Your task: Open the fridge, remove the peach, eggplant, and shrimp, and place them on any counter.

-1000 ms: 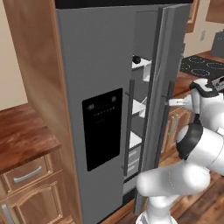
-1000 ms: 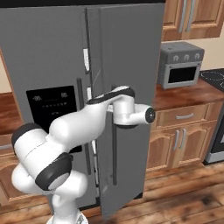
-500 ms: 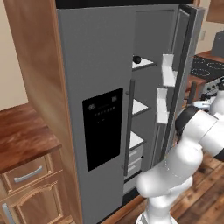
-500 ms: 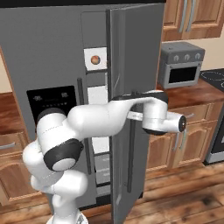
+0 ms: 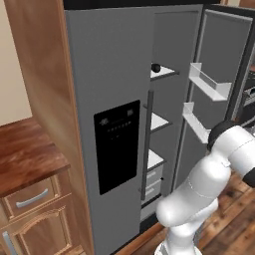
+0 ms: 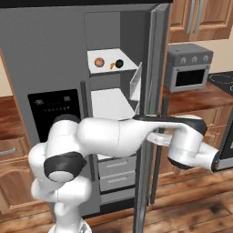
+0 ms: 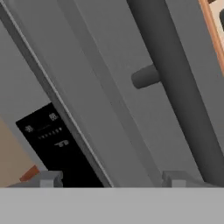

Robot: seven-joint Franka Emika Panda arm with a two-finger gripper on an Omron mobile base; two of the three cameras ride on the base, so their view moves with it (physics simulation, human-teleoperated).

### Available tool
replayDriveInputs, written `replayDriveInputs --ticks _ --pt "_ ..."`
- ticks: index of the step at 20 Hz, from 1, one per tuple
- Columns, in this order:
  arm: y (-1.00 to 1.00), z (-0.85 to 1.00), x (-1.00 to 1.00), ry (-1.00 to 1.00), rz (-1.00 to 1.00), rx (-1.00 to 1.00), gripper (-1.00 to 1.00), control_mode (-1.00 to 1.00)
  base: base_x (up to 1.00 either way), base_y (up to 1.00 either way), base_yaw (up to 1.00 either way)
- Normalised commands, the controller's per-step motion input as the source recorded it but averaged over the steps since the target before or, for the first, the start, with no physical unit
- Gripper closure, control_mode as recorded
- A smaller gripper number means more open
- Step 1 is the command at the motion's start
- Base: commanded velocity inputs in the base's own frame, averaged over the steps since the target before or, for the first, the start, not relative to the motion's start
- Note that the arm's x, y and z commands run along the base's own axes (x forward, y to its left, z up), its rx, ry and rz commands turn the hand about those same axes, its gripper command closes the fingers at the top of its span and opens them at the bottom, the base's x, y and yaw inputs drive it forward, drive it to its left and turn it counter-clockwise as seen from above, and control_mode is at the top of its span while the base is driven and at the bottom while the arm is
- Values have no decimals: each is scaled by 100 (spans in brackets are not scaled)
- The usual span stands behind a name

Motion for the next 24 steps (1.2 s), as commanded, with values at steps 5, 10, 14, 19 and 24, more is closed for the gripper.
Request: replayDriveInputs --ticks 5,10,14,19,24 --pt "53 -3 -100 -11 -28 -5 -100 -100 0 0 0" --pt "92 0 -98 -12 -26 -14 -100 -100 0 0 0" --pt "100 12 -27 -10 -25 -23 -100 -100 0 0 0" --pt "100 23 34 -2 -25 -25 -100 -100 0 0 0" --pt "68 21 81 15 -36 -24 -100 -100 0 0 0"
